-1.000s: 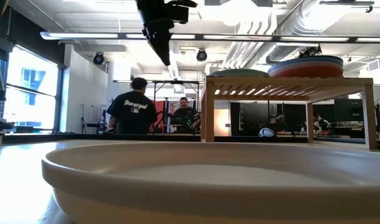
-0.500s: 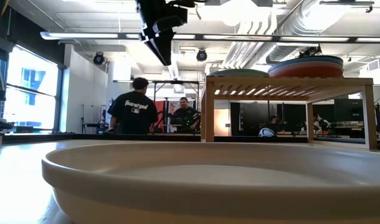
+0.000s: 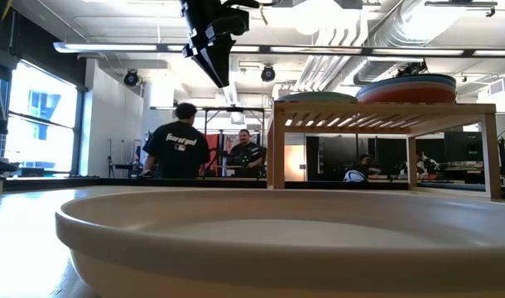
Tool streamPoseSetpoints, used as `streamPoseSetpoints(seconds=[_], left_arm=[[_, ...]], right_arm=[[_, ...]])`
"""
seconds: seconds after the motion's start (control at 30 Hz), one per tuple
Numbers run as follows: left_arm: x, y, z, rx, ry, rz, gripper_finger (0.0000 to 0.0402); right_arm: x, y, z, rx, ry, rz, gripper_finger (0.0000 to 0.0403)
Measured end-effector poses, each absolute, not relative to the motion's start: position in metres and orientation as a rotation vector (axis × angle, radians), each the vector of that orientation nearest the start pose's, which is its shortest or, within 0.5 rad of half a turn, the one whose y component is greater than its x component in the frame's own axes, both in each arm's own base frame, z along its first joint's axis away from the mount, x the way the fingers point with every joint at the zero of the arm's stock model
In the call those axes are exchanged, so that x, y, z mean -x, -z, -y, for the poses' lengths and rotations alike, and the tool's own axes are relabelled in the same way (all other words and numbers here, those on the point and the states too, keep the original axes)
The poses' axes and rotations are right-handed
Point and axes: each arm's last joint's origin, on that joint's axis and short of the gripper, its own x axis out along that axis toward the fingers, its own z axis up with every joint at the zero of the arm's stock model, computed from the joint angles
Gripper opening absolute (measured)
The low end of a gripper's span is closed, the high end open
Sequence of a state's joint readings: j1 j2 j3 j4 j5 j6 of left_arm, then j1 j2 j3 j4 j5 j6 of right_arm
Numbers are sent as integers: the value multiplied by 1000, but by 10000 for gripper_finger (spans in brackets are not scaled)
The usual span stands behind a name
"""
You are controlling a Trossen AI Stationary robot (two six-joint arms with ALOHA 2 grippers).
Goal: Place and stack plates onto a shelf
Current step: Stack the light yellow plate on top of the light blue plate onto the shelf
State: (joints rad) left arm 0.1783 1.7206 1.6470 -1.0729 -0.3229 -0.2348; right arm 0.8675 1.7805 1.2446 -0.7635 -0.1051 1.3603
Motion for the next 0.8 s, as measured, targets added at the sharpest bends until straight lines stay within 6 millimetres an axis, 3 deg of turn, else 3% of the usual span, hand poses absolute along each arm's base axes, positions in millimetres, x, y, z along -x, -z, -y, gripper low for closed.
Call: streamPoseSetpoints(seconds=[0.2,0.8], left_arm=[[-340,-320,-71,120,-577,-1095,99],[-340,-320,-71,118,-578,-1093,99]], right_arm=[[-217,-171,-276,-540,145,-1530,117],[-223,-144,-285,-548,180,-1532,116]])
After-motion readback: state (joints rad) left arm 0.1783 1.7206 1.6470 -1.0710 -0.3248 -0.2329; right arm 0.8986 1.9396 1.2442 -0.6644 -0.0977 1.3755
